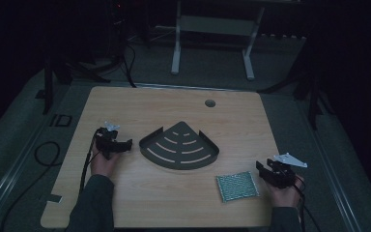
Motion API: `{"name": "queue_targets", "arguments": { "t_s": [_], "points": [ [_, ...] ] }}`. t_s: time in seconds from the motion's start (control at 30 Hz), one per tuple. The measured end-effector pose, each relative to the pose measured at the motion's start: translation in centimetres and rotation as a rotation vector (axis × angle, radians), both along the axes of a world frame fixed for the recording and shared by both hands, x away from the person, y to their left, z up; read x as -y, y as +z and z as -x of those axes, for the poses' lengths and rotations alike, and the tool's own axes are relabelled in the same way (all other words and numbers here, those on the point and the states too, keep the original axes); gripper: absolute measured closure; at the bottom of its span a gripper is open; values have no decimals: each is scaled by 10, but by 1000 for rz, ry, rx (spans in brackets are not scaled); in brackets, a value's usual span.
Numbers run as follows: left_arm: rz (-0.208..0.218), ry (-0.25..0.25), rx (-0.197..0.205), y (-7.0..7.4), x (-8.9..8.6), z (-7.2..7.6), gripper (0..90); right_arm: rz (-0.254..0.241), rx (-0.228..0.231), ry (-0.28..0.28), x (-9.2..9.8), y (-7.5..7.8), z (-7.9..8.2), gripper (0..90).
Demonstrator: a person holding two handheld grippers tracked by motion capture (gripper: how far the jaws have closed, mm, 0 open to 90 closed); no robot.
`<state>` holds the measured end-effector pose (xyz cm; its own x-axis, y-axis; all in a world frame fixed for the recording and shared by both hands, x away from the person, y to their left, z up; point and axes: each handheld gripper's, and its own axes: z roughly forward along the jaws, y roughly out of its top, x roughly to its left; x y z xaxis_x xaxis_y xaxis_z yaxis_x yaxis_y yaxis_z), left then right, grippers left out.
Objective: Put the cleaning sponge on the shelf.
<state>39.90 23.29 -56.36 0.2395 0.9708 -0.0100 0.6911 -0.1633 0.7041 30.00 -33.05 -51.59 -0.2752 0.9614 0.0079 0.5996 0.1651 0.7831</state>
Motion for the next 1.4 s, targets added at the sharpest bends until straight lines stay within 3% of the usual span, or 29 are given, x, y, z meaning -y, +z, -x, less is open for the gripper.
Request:
{"name": "queue_targets", "arguments": {
  "t_s": [0.07,0.27,0.57,0.6,0.77,1.4],
  "points": [
    [0,0,0,0,0,0,113,-25,6,30,-1,3,3,543],
    [0,0,0,0,0,0,113,-37,18,100,-8,13,11,626],
    [0,1,0,0,0,0,113,29,16,179,-29,15,16,735],
    [0,2,0,0,0,0,113,41,11,204,-34,15,17,802],
    [0,2,0,0,0,0,114,47,-13,260,-40,11,19,894],
    [-1,4,0,0,0,0,114,105,-42,393,-67,10,29,898]
  ]
}}
